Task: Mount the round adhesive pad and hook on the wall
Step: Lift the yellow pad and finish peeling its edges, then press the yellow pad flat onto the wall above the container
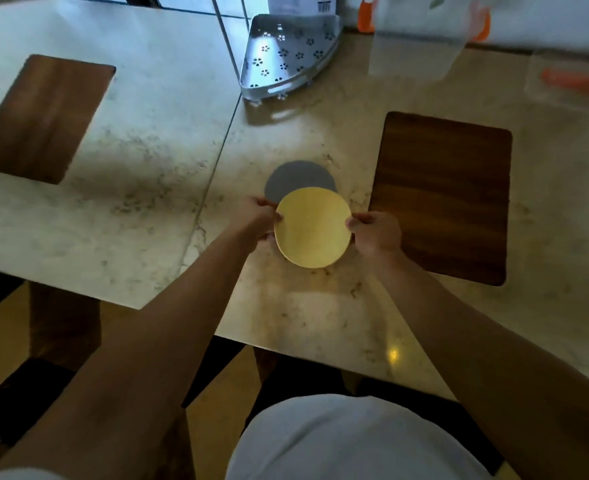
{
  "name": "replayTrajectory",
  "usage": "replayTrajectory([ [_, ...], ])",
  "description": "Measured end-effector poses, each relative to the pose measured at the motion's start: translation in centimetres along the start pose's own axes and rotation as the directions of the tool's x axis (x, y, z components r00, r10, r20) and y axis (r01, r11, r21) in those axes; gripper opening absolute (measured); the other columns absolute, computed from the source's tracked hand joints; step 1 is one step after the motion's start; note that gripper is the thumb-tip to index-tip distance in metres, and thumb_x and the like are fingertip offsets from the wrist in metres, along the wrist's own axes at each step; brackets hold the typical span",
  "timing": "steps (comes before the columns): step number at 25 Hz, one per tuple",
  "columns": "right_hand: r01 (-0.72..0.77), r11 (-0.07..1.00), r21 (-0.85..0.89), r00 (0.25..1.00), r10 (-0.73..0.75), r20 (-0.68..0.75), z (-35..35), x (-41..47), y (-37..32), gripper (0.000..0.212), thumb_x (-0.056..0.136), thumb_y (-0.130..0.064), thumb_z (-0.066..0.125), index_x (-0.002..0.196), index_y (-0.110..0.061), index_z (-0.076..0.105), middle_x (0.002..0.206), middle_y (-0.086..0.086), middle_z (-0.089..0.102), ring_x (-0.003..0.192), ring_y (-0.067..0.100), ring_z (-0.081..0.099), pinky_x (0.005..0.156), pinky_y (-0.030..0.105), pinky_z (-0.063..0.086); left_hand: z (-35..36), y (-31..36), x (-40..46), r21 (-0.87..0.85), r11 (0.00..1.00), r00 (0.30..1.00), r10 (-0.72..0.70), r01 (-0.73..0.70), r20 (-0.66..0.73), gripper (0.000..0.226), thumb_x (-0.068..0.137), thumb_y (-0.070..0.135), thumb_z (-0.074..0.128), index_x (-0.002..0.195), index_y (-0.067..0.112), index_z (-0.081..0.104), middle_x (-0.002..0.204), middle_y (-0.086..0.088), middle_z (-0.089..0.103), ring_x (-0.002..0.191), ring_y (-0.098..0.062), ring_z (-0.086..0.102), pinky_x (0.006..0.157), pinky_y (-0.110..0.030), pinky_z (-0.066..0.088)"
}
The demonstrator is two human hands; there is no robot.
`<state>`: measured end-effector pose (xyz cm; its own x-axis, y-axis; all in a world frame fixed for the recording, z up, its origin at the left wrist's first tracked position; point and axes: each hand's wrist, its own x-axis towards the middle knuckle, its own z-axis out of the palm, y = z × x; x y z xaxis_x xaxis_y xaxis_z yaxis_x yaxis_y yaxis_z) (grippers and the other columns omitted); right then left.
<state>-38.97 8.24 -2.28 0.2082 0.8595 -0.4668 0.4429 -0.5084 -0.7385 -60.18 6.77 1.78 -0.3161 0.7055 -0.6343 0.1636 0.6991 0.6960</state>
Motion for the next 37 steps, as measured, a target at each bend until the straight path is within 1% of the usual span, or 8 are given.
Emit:
replayTrajectory([
  [12,-0.081,0.994,-0.068,0.995,0.077,-0.056,4.0,5.7,-5.4,0.018,0.087,-0.024,0.069,0.101,-0.014,0.076,0.101,0.009,0.075,0.09,0.027,0.071,0.084,0.044,0.058,-2.8,3.9,8.3,0.031,0.999,1.0,0.02,-0.02,-0.002,0.012,0.077,-0.006,0.066,0.085,0.002,0.072,0.08,-0.021,0.07,0.067,-0.03,0.071,0.058,-0.036,0.061],
  [17,-0.125,0.989,-0.085,0.992,0.122,-0.039,4.7,7.6,-6.0,0.021,0.089,-0.025,0.067,0.105,-0.014,0.075,0.101,0.009,0.075,0.089,0.027,0.07,0.081,0.042,0.059,-2.9,4.2,10.5,0.142,0.99,0.996,0.031,-0.018,-0.087,0.022,0.071,0.001,0.078,0.063,0.019,0.068,0.08,-0.014,0.073,0.062,-0.024,0.073,0.062,-0.04,0.063],
  [21,-0.099,0.982,-0.163,0.995,0.097,-0.023,5.0,8.3,-6.0,0.023,0.088,-0.026,0.066,0.103,-0.013,0.076,0.094,0.01,0.075,0.082,0.027,0.071,0.07,0.032,0.056,-2.7,4.2,11.6,0.186,0.982,0.994,0.029,-0.01,-0.102,0.02,0.071,0.003,0.081,0.067,0.019,0.069,0.08,-0.013,0.074,0.063,-0.023,0.073,0.067,-0.041,0.063],
  [23,-0.136,0.98,-0.147,0.991,0.136,-0.01,5.1,8.6,-5.8,0.022,0.086,-0.026,0.067,0.101,-0.012,0.076,0.094,0.01,0.075,0.082,0.029,0.071,0.074,0.038,0.059,-2.6,4.0,11.9,0.197,0.98,0.994,0.023,-0.002,-0.105,0.013,0.071,0.004,0.08,0.075,0.014,0.072,0.083,-0.014,0.074,0.065,-0.024,0.073,0.069,-0.042,0.063],
  [27,-0.172,0.979,-0.113,0.985,0.175,0.009,5.2,8.4,-5.6,0.012,0.083,-0.021,0.067,0.079,-0.015,0.076,0.072,0.004,0.069,0.075,0.03,0.07,0.071,0.048,0.061,-2.2,3.5,12.0,0.215,0.977,0.992,0.036,-0.009,-0.122,0.013,0.07,0.008,0.079,0.081,0.011,0.075,0.087,-0.014,0.075,0.076,-0.029,0.072,0.077,-0.043,0.061],
  [30,-0.156,0.983,-0.098,0.988,0.157,0.007,5.1,8.0,-5.6,0.026,0.083,-0.017,0.064,0.058,-0.022,0.066,0.064,0.002,0.065,0.071,0.032,0.07,0.068,0.051,0.061,-2.1,3.1,11.9,0.26,0.965,0.991,0.059,-0.026,-0.122,0.01,0.07,0.009,0.077,0.078,0.013,0.075,0.085,-0.014,0.076,0.078,-0.029,0.072,0.078,-0.043,0.061],
  [34,-0.037,0.957,-0.286,0.999,0.043,0.015,4.8,7.1,-5.6,0.02,0.086,-0.018,0.057,0.078,-0.01,0.074,0.081,0.011,0.074,0.061,0.019,0.061,0.06,0.027,0.053,-1.8,3.1,11.6,0.391,0.917,0.983,0.133,-0.073,-0.128,0.017,0.07,0.01,0.07,0.061,0.024,0.068,0.064,-0.007,0.065,0.059,-0.021,0.065,0.067,-0.034,0.056],
  [37,0.013,0.924,-0.382,1.0,-0.018,-0.008,4.8,6.5,-6.1,0.019,0.088,-0.018,0.056,0.09,-0.005,0.071,0.09,0.014,0.073,0.077,0.027,0.065,0.061,0.027,0.046,-1.6,3.3,11.7,0.495,0.866,0.979,0.154,-0.07,-0.131,0.018,0.071,0.012,0.069,0.056,0.014,0.06,0.055,-0.001,0.057,0.051,-0.018,0.054,0.056,-0.023,0.043],
])
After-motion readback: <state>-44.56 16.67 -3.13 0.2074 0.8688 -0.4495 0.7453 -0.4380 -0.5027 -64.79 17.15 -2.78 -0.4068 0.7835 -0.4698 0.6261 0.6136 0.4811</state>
